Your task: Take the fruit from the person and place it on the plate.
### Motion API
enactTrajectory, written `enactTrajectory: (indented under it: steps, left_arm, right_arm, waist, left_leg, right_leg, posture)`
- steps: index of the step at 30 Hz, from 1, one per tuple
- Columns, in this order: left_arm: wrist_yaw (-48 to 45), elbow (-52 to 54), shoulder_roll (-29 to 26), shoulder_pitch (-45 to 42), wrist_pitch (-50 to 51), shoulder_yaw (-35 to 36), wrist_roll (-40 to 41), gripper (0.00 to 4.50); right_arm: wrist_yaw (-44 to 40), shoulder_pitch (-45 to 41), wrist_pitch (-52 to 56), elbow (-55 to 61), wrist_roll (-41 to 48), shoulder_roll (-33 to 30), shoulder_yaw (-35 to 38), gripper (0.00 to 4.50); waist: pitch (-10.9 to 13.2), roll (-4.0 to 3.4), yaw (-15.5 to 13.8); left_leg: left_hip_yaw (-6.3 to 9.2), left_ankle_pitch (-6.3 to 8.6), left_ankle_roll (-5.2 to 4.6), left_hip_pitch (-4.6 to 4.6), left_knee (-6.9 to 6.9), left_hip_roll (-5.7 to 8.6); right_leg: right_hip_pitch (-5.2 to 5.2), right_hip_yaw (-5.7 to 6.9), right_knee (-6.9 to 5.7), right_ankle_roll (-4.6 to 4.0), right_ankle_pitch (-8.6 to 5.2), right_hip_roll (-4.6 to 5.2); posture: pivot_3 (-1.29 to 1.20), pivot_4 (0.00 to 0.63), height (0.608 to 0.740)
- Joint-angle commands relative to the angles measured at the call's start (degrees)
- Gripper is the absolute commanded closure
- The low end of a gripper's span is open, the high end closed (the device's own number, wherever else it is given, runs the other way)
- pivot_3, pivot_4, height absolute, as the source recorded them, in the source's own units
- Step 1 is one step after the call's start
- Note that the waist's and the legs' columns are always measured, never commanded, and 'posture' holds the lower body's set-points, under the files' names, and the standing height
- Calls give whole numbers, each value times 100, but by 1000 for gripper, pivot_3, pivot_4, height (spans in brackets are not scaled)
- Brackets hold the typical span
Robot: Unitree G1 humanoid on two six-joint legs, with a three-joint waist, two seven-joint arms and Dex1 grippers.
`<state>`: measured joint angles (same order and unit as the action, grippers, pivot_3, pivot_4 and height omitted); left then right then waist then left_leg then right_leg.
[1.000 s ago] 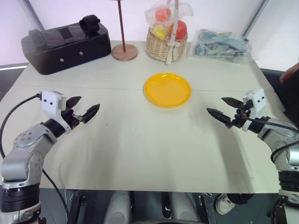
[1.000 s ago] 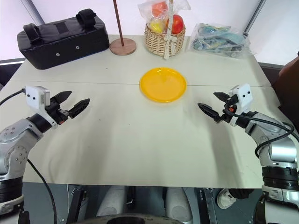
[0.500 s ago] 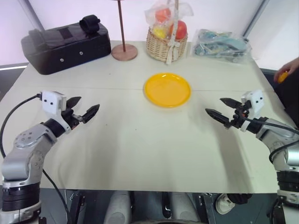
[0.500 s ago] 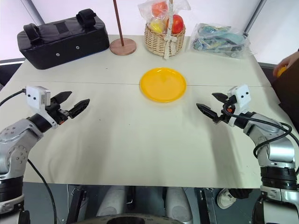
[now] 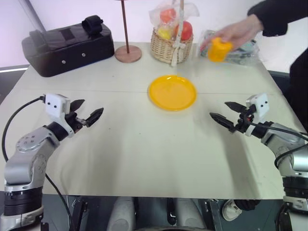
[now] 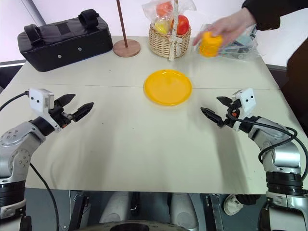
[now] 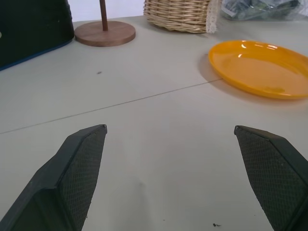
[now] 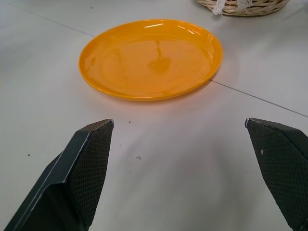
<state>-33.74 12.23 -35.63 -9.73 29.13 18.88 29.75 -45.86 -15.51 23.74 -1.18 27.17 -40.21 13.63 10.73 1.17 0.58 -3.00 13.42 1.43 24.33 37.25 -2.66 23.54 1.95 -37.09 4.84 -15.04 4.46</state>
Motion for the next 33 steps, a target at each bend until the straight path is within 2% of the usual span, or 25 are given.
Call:
enactTrajectory:
  steps: [1, 7, 12, 15, 21, 25, 29, 33]
  left_arm:
    - [-29, 20, -33, -99, -167, 46, -46, 56]
    - [-55, 23, -60, -108, -208, 43, -80, 56]
    - [-498, 96, -398, -670, -87, 190, 288, 56]
    - [-1157, 173, -778, -1029, 351, 270, 1003, 56]
    - [-2089, 129, -1386, -1544, 1008, 81, 1759, 56]
    - [-2222, -51, -1476, -1768, 1024, -123, 1621, 56]
    - [-2262, -144, -1408, -1860, 951, -295, 1480, 56]
    - [-2242, -193, -1325, -1924, 886, -432, 1385, 56]
  right_arm:
    - [3, -165, -116, 124, -26, 14, 36, 0]
    - [33, -169, -164, 100, -73, 51, 10, 0]
    - [60, -133, -129, 160, -104, 70, 35, 0]
    - [61, -112, -92, 206, -82, 22, 95, 0]
    - [112, -53, -54, 316, -50, -21, 196, 0]
    - [365, -146, 192, 608, 315, 150, 481, 0]
    - [1092, -661, 221, 684, 488, 568, 686, 0]
    - [1452, -1244, 212, 436, 555, 960, 588, 0]
  waist:
    - [0, 0, 1]
    - [0, 0, -3]
    - [2, 4, -17]
    - [2, 3, 2]
    - [2, 3, 9]
    - [2, 2, 7]
    - [2, 2, 23]
    - [3, 0, 21]
  left_leg:
    - [0, 0, 0, 0, 0, 0]
    - [0, 0, 0, 0, 0, 0]
    - [4, 0, 0, 3, 4, 0]
    - [0, 0, 0, 3, 3, 1]
    - [0, 0, 0, 2, 1, 0]
    - [0, 0, 0, 2, 1, 1]
    - [-1, 0, 1, 1, 3, 1]
    - [1, 0, 1, 1, 1, -2]
  right_leg:
    - [0, 0, 0, 0, 0, 0]
    - [0, 0, 0, 0, 0, 0]
    - [0, 3, -1, 0, 0, -1]
    - [0, 0, 0, 0, 0, -1]
    - [2, 1, -1, 1, 0, -3]
    - [1, 0, -1, 1, 0, -3]
    - [3, -1, -2, 1, 0, -3]
    - [4, -2, -4, 1, 0, -8]
  posture:
    - [0, 150, 740]
    - [0, 150, 740]
    - [0, 150, 740]
    - [0, 150, 740]
    - [0, 150, 740]
    - [0, 150, 740]
    - [0, 150, 740]
    - [0, 150, 740]
